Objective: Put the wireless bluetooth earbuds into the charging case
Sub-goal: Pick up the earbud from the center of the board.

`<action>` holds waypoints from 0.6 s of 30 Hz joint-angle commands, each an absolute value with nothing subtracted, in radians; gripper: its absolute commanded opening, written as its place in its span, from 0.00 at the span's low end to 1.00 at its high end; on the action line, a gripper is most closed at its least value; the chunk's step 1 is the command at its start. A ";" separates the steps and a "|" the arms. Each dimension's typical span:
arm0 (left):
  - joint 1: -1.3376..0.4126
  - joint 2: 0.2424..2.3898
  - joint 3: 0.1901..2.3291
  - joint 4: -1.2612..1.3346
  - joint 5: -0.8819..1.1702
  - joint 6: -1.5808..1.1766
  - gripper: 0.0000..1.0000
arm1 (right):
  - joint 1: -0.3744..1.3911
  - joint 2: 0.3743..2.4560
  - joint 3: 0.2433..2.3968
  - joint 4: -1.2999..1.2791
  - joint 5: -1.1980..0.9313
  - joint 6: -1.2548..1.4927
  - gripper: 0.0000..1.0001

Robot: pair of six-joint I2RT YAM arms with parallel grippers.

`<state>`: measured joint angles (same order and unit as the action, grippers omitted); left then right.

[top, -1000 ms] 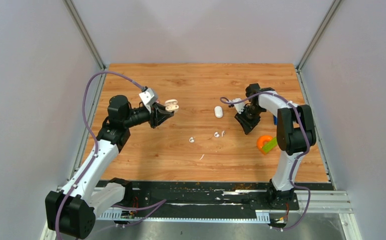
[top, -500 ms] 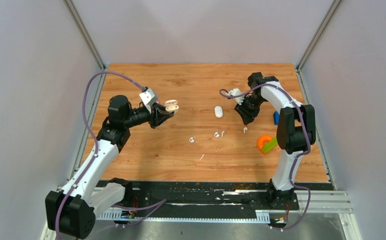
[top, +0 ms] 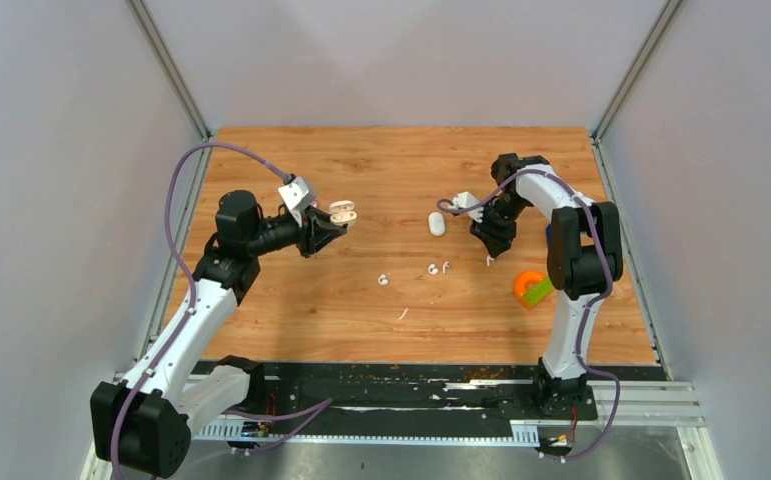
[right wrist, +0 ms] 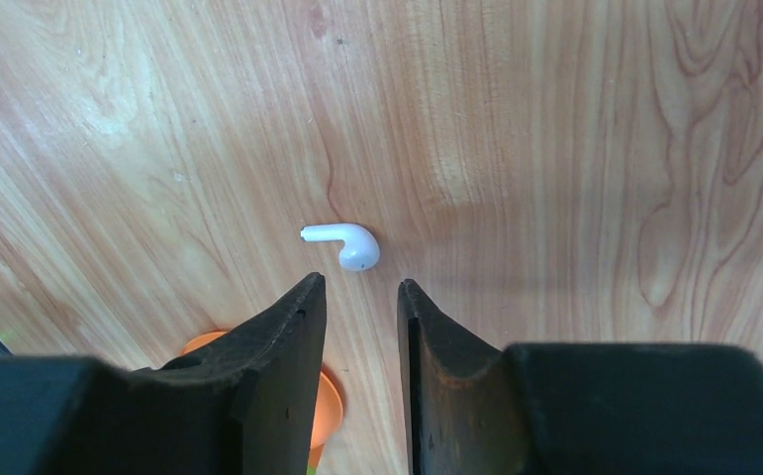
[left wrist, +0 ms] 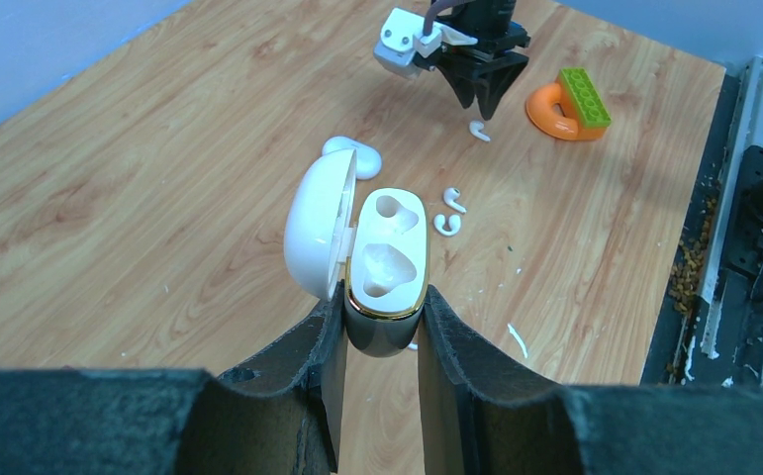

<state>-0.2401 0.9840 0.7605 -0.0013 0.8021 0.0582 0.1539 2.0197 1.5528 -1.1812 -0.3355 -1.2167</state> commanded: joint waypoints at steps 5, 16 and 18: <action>-0.232 0.978 0.807 0.017 0.807 0.073 0.00 | 0.153 2.046 1.547 -1.182 -0.360 -1.258 0.32; -0.230 0.978 0.807 0.009 0.807 0.075 0.00 | 0.155 2.069 1.531 -1.161 -0.357 -1.248 0.30; -0.230 0.980 0.808 0.008 0.808 0.077 0.00 | 0.156 2.071 1.529 -1.158 -0.360 -1.246 0.30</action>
